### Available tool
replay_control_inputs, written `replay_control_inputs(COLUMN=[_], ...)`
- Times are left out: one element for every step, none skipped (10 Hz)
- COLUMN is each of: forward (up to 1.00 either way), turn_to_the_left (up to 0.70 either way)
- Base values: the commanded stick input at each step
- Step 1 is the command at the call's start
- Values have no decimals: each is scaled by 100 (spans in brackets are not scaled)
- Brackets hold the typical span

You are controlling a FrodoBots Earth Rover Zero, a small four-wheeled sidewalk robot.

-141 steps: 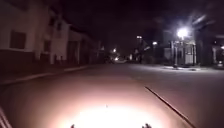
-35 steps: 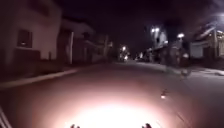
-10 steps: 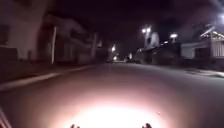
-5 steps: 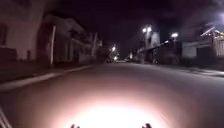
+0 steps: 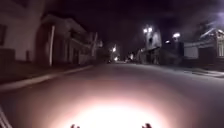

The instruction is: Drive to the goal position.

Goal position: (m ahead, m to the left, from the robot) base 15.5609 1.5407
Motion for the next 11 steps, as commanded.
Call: replay_control_inputs(forward=[50,50,50,50,50,50,50,50,50,50,50], turn_to_the_left=[0,0,0,0,0,0,0,0,0,0,0])
